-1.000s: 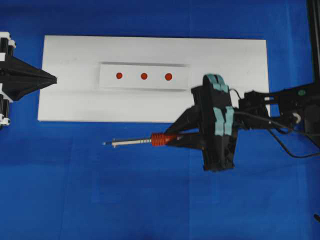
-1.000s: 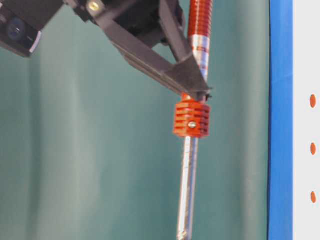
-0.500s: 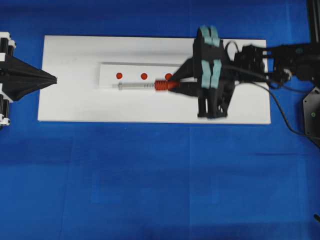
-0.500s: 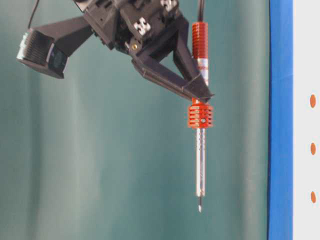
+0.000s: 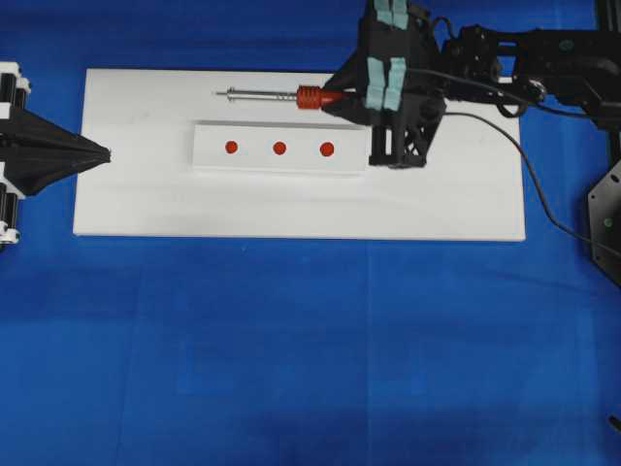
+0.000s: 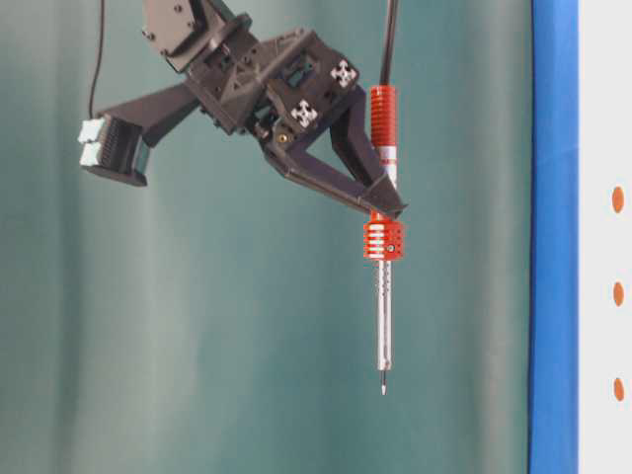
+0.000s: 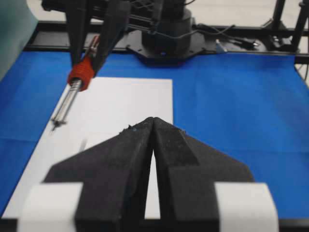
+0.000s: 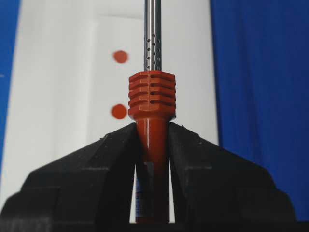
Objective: Touch the tip of the soldering iron to the mark.
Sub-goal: 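Swing the iron tip above the leftmost red dot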
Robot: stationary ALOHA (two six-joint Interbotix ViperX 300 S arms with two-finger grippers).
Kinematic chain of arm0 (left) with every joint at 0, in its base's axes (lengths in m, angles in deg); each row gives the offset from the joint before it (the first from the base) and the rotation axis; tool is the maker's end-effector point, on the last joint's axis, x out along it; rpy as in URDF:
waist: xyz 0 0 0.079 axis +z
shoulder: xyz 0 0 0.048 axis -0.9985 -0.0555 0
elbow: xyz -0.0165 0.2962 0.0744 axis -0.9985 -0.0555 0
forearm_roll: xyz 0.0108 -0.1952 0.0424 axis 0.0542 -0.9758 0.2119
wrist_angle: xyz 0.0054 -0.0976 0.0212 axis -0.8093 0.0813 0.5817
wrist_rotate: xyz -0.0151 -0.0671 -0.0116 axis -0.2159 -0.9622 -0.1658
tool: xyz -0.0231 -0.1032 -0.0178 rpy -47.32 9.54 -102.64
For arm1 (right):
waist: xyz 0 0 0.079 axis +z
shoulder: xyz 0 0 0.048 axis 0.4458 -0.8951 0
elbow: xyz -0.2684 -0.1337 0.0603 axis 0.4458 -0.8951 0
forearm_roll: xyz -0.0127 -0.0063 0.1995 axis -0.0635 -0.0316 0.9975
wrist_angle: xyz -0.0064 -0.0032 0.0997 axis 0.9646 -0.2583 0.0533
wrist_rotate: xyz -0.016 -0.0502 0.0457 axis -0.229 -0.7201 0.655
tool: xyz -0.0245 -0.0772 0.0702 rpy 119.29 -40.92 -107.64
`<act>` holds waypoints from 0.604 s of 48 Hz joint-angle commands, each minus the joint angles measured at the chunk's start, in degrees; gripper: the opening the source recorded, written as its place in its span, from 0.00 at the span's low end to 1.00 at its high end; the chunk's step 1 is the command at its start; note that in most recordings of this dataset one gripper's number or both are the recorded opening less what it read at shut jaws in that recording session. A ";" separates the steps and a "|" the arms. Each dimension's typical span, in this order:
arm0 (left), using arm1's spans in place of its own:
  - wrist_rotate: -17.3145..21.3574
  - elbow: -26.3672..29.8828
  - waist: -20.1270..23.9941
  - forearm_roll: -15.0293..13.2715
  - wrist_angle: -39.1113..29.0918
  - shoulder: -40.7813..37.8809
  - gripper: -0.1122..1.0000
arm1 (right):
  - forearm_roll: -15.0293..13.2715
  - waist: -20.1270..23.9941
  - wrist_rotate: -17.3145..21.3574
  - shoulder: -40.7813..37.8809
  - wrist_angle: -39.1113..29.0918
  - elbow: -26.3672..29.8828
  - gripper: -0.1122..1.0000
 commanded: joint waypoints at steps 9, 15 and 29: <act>-0.09 0.53 0.18 0.00 0.53 -0.26 0.10 | -0.35 0.00 -0.09 0.44 -1.49 2.02 0.16; -0.09 0.53 0.18 0.00 0.44 -0.26 0.10 | -0.35 0.00 -0.09 0.26 -3.60 2.20 0.16; -0.09 0.53 0.18 0.00 0.35 -0.26 0.10 | -1.23 -0.18 0.62 -1.41 -15.73 4.39 0.16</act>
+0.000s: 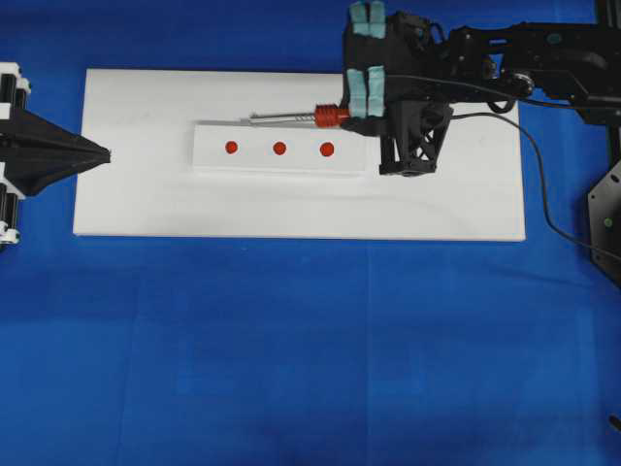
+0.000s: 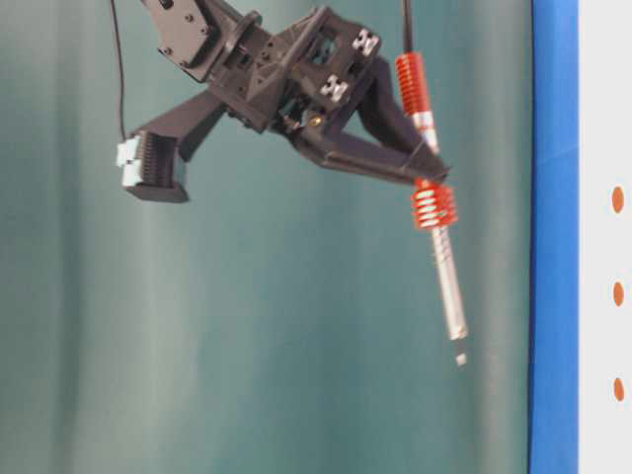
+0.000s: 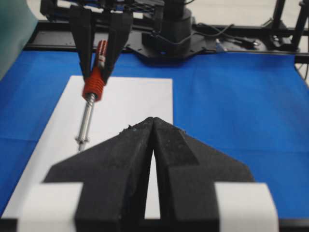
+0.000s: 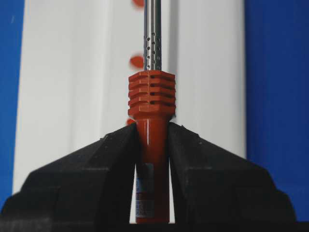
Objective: Touch the tip of the soldering iron to the mark.
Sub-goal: 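Swing the iron tip above the leftmost red dot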
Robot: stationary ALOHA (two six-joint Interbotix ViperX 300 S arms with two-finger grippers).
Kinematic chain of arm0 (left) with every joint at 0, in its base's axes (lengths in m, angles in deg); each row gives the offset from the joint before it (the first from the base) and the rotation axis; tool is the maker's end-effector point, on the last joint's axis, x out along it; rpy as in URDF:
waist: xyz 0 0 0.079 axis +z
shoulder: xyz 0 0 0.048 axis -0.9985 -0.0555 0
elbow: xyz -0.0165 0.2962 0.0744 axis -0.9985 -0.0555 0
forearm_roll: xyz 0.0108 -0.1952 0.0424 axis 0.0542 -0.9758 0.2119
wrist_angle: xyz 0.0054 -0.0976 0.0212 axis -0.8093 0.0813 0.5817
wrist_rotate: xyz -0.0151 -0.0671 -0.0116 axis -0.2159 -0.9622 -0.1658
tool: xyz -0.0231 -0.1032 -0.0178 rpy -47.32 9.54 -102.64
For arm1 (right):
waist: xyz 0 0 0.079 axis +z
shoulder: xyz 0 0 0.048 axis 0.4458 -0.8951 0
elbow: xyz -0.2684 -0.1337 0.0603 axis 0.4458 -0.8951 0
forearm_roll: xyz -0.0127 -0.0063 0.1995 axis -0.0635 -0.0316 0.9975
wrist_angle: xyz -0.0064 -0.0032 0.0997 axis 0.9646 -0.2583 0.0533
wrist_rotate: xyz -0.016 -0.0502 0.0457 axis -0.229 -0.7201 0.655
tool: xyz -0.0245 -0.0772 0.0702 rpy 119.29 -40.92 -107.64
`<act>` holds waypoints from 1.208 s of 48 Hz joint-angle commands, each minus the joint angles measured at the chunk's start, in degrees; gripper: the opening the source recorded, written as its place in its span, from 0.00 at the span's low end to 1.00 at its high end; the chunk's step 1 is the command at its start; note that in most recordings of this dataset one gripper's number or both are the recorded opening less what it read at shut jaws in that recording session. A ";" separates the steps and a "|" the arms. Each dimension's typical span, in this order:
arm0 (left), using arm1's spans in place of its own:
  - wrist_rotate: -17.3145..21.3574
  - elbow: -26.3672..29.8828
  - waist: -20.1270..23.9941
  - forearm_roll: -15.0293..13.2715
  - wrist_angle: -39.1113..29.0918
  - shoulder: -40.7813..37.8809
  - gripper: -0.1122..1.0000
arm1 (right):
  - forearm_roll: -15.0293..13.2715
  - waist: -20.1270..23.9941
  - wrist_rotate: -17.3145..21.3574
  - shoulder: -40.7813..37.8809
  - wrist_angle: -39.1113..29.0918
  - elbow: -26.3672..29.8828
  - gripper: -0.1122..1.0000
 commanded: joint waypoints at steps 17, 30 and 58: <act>-0.09 0.35 0.18 0.00 0.35 -0.26 0.10 | -1.05 -0.26 0.44 -0.09 -3.60 2.99 0.16; -0.09 0.35 0.18 0.00 0.35 -0.26 0.10 | -1.05 -0.35 0.44 -0.09 -2.90 2.99 0.16; -0.09 0.26 0.18 0.00 0.53 -0.26 0.10 | -0.97 -0.35 0.44 -0.09 -2.72 2.99 0.16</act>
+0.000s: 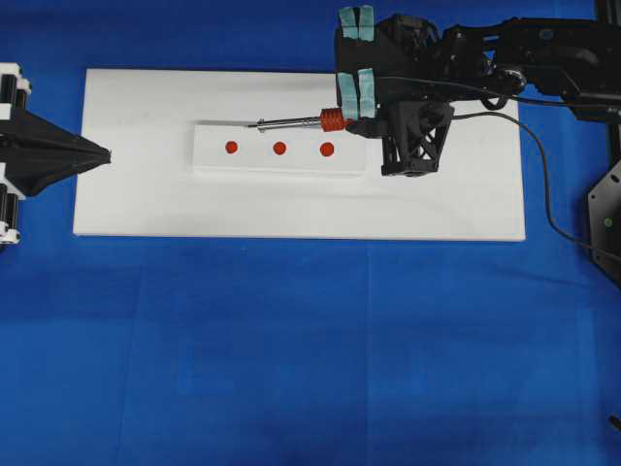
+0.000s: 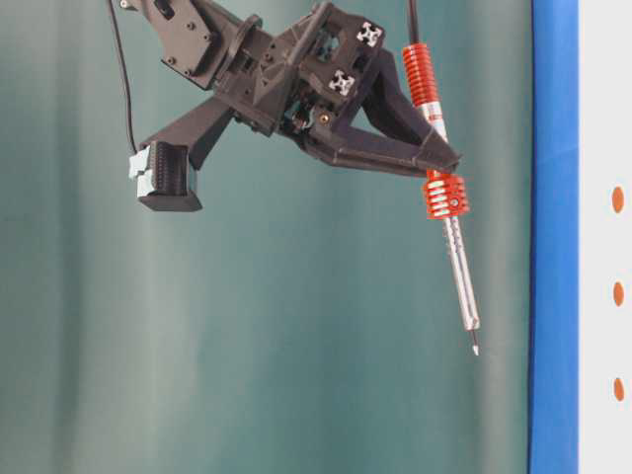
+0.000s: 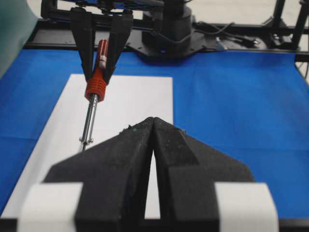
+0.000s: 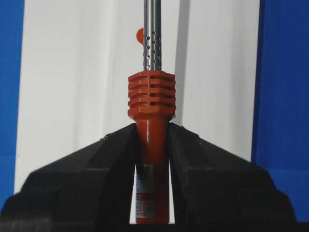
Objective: Touch the tip of the soldering iron to the mark.
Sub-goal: 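Swing the iron tip above the leftmost red dot, then lower the iron tip onto the leftmost red dot and hold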
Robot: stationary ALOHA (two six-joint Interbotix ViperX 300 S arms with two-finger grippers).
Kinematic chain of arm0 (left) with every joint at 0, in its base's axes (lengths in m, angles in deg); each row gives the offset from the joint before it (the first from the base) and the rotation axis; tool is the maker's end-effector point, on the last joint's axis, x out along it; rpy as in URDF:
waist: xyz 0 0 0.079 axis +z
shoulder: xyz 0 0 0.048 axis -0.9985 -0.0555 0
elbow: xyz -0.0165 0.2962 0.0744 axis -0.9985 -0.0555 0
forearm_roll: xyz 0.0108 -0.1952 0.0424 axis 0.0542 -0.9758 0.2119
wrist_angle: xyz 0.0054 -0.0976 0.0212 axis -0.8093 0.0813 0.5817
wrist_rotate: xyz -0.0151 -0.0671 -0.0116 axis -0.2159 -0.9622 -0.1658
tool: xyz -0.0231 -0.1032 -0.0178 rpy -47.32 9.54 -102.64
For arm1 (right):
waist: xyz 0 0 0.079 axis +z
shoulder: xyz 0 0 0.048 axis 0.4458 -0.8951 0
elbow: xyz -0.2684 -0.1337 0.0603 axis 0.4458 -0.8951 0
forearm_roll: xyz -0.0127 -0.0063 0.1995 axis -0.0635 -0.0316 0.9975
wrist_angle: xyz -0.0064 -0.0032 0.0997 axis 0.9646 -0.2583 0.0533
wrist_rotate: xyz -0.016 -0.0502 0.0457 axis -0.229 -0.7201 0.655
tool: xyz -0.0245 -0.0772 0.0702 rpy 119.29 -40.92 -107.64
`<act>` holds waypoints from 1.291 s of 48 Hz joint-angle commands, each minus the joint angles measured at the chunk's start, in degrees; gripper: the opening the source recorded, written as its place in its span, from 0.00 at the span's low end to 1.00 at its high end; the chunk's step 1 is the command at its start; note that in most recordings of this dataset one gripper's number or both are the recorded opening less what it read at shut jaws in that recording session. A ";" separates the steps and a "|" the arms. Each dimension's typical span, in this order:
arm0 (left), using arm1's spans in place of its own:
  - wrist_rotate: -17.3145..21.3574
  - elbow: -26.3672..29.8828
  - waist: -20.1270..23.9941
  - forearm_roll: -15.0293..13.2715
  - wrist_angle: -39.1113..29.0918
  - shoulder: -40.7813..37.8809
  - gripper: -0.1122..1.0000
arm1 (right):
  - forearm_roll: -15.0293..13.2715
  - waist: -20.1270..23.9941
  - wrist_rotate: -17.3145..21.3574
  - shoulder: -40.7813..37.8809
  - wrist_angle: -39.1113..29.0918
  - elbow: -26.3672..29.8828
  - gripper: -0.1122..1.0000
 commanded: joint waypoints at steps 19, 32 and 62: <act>-0.09 0.53 0.09 0.00 0.53 -0.26 0.10 | -0.09 -0.18 0.09 -0.18 0.53 1.76 0.16; -0.09 0.44 0.18 0.00 0.53 -0.26 0.10 | -0.09 -0.09 0.18 -4.75 1.67 3.08 0.16; 0.26 0.26 0.09 0.00 0.53 -0.44 0.10 | 0.00 -0.26 -0.26 -13.10 3.96 5.45 0.16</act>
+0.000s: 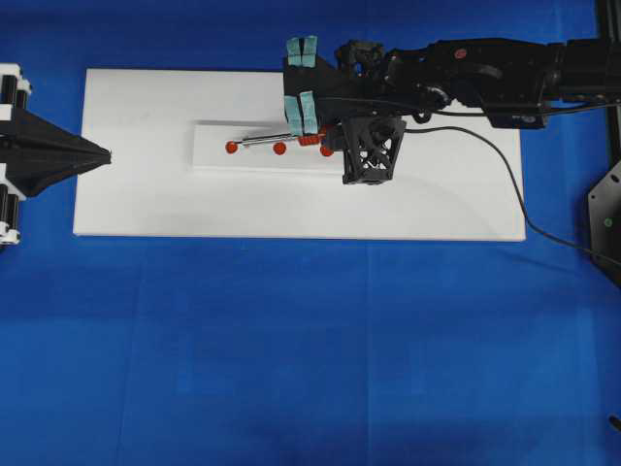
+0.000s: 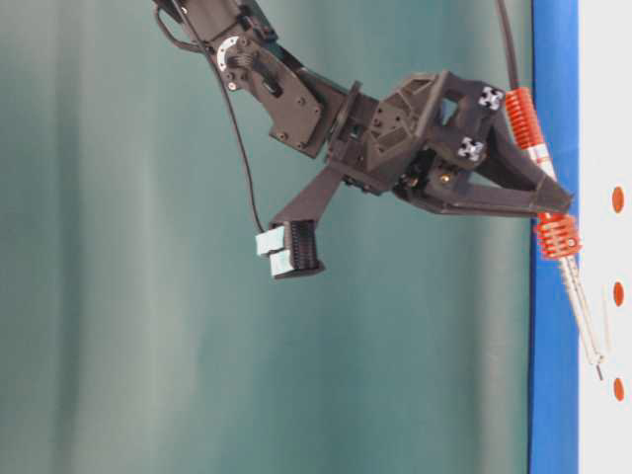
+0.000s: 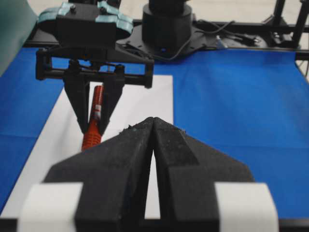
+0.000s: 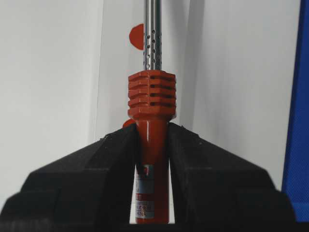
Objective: Touch the tip of the soldering iron to the mark.
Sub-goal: 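Lower the iron tip onto the leftmost red dot and hold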
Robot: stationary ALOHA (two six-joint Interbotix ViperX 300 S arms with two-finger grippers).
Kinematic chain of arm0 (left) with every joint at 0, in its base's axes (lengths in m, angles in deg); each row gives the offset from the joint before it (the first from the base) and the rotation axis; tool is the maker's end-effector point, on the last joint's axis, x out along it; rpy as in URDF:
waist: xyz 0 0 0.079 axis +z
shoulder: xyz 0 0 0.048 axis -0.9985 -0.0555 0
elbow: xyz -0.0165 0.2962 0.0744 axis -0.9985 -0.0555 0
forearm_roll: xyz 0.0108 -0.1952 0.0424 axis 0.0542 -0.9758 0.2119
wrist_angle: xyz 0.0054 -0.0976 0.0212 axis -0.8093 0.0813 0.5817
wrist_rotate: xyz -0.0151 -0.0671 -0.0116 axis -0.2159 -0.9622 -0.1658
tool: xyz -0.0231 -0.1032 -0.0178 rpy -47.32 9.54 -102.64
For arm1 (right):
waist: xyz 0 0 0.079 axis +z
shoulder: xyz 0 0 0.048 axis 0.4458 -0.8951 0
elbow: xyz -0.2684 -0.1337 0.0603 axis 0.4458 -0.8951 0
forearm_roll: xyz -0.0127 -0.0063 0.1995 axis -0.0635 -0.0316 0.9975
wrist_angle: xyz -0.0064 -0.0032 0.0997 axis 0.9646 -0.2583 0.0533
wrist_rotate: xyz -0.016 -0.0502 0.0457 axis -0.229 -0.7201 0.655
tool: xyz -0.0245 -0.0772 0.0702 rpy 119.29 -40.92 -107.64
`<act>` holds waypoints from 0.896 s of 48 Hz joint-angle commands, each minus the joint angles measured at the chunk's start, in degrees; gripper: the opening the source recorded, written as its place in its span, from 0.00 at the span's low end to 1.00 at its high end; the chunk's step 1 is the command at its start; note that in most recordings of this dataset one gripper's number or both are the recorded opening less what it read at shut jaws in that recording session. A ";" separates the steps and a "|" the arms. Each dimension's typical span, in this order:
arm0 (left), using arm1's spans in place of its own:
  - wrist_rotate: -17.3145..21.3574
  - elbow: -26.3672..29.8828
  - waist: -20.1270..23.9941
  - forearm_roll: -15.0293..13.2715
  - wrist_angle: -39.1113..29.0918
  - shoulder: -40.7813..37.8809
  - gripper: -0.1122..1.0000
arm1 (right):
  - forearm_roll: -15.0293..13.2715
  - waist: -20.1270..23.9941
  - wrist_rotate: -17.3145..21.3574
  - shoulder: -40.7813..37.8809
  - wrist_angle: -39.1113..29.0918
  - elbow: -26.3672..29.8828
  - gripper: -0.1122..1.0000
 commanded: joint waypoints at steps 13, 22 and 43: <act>0.44 0.53 0.18 0.00 0.53 -0.44 0.10 | -0.09 -0.18 -0.09 0.26 0.53 1.41 0.16; 0.44 0.53 0.18 0.00 0.53 -0.44 0.10 | 0.00 -0.18 -0.09 -0.26 0.53 1.49 0.16; 0.44 0.44 0.18 0.00 0.53 -0.44 0.10 | -0.09 -0.18 0.00 -0.79 0.35 1.67 0.16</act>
